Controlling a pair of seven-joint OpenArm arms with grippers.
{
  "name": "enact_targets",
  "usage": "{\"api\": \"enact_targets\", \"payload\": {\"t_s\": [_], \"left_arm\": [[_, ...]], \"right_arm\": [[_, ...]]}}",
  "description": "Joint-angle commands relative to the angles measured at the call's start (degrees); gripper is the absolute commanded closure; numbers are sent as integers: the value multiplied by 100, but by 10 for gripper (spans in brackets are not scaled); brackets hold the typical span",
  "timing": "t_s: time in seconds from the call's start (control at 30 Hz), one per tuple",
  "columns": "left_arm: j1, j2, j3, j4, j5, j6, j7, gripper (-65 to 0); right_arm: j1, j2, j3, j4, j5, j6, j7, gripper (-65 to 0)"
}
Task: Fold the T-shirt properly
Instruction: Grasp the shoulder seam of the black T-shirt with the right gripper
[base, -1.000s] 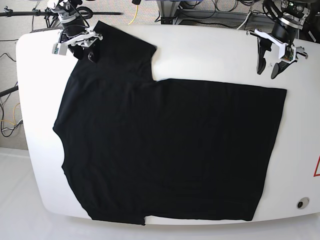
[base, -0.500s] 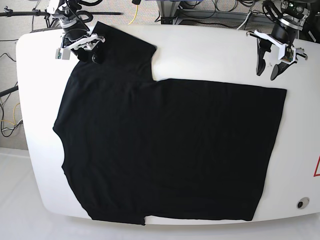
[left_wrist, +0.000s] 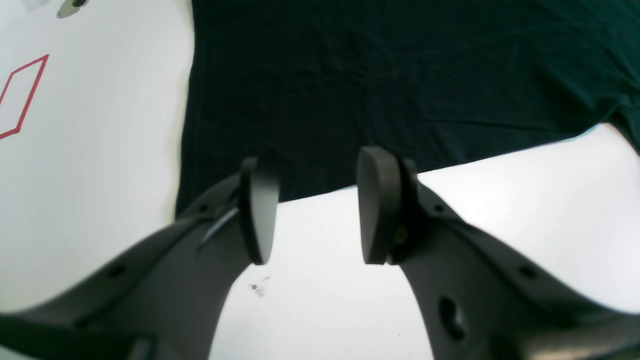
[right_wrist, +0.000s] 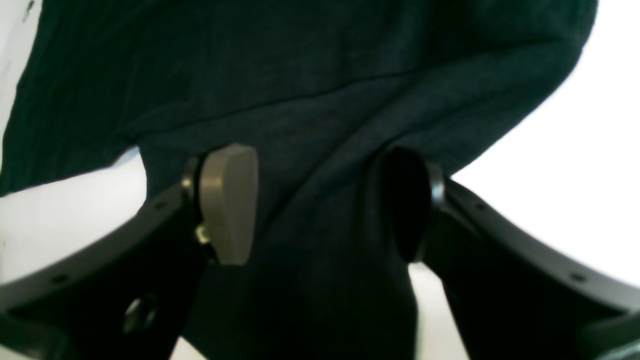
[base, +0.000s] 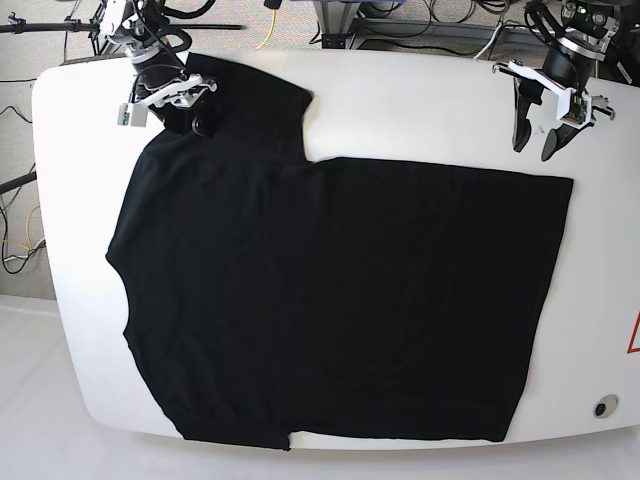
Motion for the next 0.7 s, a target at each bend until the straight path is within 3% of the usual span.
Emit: {"api": "enact_targets", "payload": {"t_s": [0.0,0.3,0.5,0.67], "left_arm": [[19,-52,-49,70,-29,19,-205,-243],[-84,-48,-56,41,-38,28,-58,-246],[-214,3,-150,-32,-117,37,754,-286],[-403,35,-319,-267,-172,39,919,-305]], "right_arm": [[-111,23,-11,-45,-42,-50,-177,-398],[-155,13,-71,-161,-16,-17,-182,-399],[-146,-10,-132,-98,-121,-34,-177,-400],[-133,-5,-283,-114,-157,-41,-296,-385]]}}
